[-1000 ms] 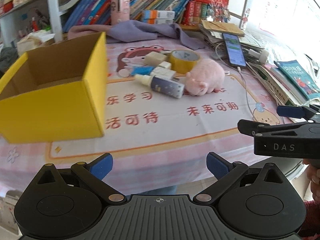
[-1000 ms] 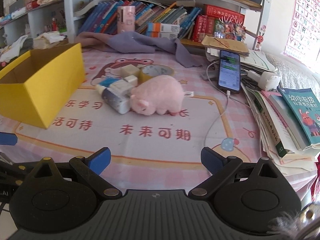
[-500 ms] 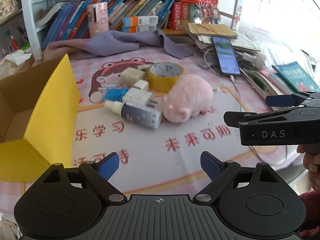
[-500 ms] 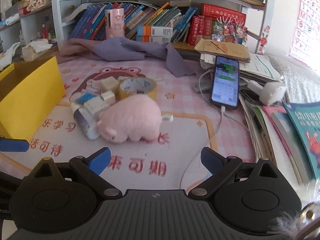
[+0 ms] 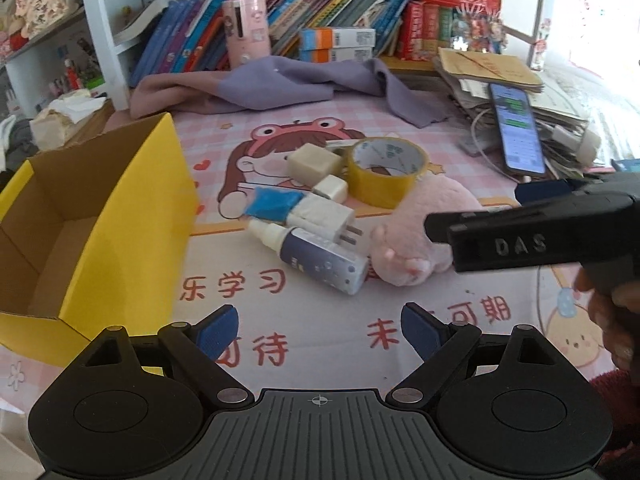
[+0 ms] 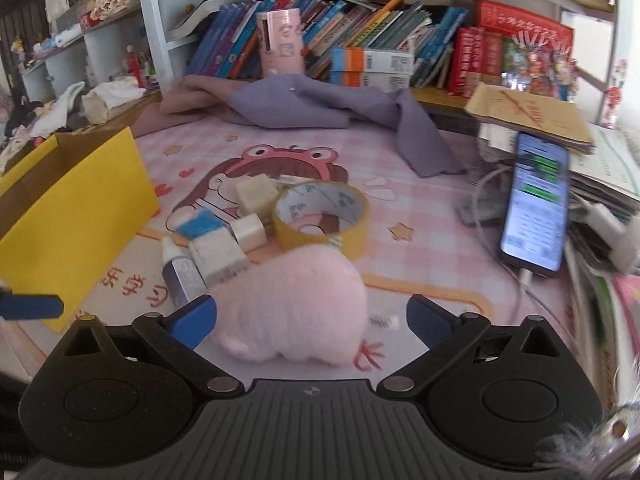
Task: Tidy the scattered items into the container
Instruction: 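Reach the right tool to the pink plush pig while the left tool reaches the spray bottle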
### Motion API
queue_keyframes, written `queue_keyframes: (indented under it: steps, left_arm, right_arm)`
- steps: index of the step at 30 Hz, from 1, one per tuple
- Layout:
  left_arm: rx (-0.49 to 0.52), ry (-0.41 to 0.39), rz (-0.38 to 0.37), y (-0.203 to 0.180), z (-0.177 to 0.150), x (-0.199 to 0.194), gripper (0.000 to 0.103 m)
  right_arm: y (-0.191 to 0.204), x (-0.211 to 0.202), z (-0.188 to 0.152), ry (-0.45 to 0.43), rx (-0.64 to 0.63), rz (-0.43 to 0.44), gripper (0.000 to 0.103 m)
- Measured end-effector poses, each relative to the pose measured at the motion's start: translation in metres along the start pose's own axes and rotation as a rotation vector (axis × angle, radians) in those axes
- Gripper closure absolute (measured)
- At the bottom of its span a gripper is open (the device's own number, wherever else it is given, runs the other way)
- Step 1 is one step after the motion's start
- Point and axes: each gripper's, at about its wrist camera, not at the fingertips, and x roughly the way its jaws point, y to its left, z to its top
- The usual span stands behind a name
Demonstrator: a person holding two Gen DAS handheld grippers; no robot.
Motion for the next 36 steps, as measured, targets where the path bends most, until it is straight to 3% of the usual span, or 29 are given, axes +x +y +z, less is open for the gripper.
queue_keyframes:
  steps: [5, 13, 17, 20, 24, 27, 33, 36]
  left_arm:
    - [-0.013, 0.007, 0.044, 0.003, 0.005, 0.001, 0.013]
    - [-0.002, 0.022, 0.049, -0.001, 0.013, 0.010, 0.013]
    - [-0.030, 0.038, 0.033, -0.001, 0.018, 0.021, 0.013]
    - [-0.085, 0.039, 0.001, 0.003, 0.023, 0.030, 0.013]
    - [-0.176, 0.029, -0.030, 0.010, 0.032, 0.043, 0.013]
    - [-0.253, 0.051, -0.040, 0.014, 0.039, 0.061, 0.013]
    - [-0.270, 0.116, 0.032, 0.010, 0.045, 0.090, 0.015]
    - [-0.284, 0.137, 0.056, 0.015, 0.038, 0.091, 0.025]
  right_arm:
    - [0.003, 0.022, 0.012, 0.023, -0.005, 0.029, 0.000]
    - [-0.004, 0.052, 0.012, 0.132, 0.018, 0.069, 0.001]
    - [-0.012, 0.048, 0.010, 0.125, 0.010, 0.090, 0.017]
    - [-0.021, 0.041, 0.009, 0.114, 0.007, 0.064, 0.022]
    - [-0.038, 0.035, 0.008, 0.111, 0.018, 0.013, 0.023]
    - [-0.048, 0.032, 0.005, 0.120, 0.031, 0.029, 0.022]
    - [-0.051, 0.029, 0.003, 0.117, 0.010, 0.039, 0.020]
    - [-0.052, 0.029, 0.003, 0.115, 0.010, 0.041, 0.020]
